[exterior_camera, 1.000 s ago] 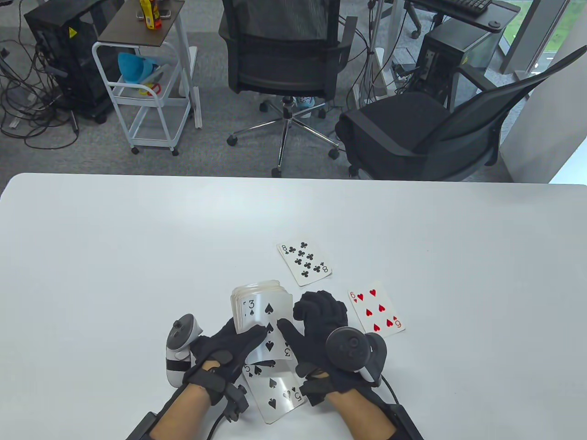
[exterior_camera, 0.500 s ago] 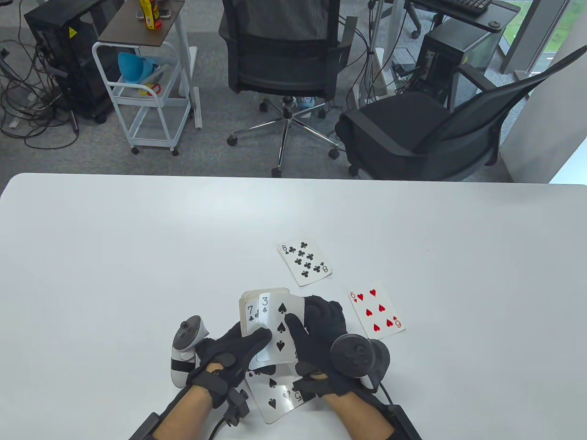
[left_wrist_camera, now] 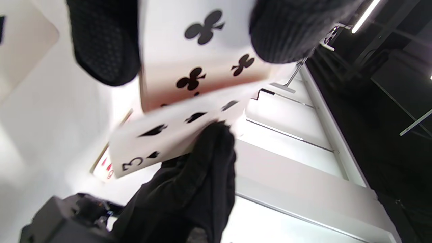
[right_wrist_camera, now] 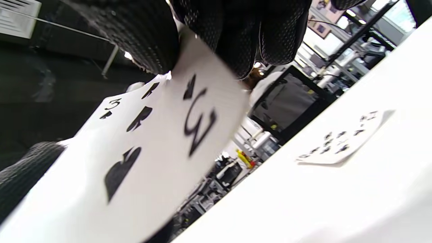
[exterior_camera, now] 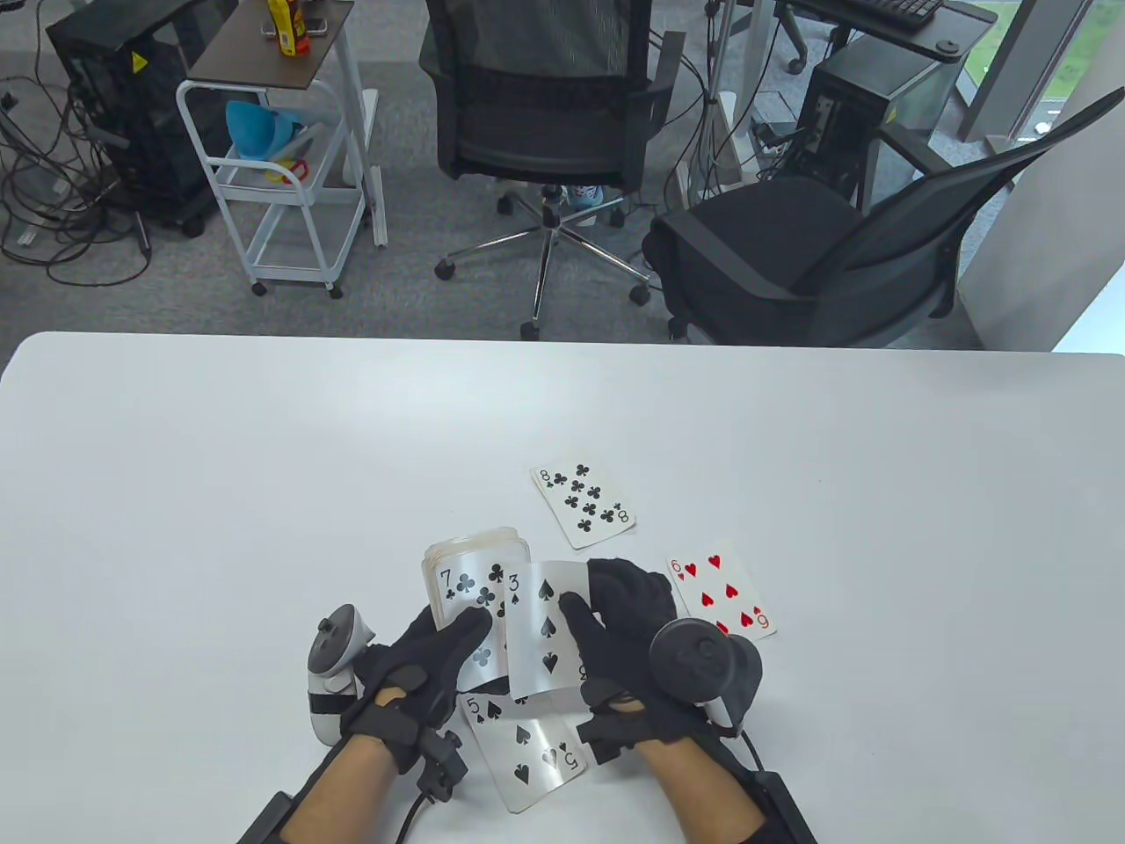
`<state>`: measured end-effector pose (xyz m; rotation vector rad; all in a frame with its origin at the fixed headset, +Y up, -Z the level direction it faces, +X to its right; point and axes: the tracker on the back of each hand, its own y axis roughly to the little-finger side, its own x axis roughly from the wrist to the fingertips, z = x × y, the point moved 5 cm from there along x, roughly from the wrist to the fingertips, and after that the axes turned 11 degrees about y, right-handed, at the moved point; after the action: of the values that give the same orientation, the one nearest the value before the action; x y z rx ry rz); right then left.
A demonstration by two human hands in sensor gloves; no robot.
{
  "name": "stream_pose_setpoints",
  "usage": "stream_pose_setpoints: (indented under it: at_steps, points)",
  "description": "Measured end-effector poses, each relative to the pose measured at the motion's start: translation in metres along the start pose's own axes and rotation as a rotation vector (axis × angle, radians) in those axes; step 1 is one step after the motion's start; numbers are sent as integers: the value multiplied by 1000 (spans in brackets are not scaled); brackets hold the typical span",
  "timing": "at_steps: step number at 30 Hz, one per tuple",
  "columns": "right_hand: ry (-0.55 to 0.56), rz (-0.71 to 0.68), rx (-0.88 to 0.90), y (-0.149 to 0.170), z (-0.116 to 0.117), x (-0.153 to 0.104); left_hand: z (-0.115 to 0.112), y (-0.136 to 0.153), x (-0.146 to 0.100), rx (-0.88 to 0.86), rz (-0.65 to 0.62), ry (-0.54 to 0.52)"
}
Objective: Playing card suit sorting
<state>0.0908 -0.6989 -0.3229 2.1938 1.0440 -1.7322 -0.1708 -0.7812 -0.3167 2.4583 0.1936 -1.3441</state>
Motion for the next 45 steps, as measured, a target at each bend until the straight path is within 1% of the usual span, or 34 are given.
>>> stream_pose_setpoints:
  at_steps: [4, 7, 10, 11, 15, 20, 22, 25, 26, 28, 32, 34, 36, 45]
  points:
    - [-4, 108, 19, 23, -10, 7, 7, -11, -5, -39, -56, -27]
    - [-38, 136, 15, 27, -9, 9, 11, -18, -8, -55, -91, -47]
    - [-213, 142, -41, 21, 9, 5, 17, -22, -11, -67, -116, -74]
    - [-291, 141, -64, 17, 19, 1, 18, -23, -11, -73, -121, -80]
    - [-495, 125, -130, 1, 51, -18, 19, -23, -12, -64, -117, -92]
    - [-595, 81, -196, -10, 78, -36, 18, -21, -12, -44, -106, -90]
    - [-610, 74, -241, -11, 86, -42, 15, -18, -10, -28, -91, -82]
    - [-582, -4, -389, -14, 92, -46, 12, -15, -7, -19, -75, -71]
    - [-586, -30, -471, -15, 96, -50, 10, -14, -7, -19, -73, -66]
    - [-607, -39, -550, -15, 101, -54, 9, -14, -6, -16, -73, -64]
    - [-605, -59, -646, -13, 105, -55, 10, -14, -8, -17, -75, -69]
    - [-601, -58, -644, -12, 102, -54, 12, -14, -8, -19, -76, -73]
    - [-567, -54, -602, -13, 96, -49, 12, -14, -8, -21, -75, -73]
    - [-358, -4, -421, -5, 51, -21, 5, -10, -5, -25, -54, -38]
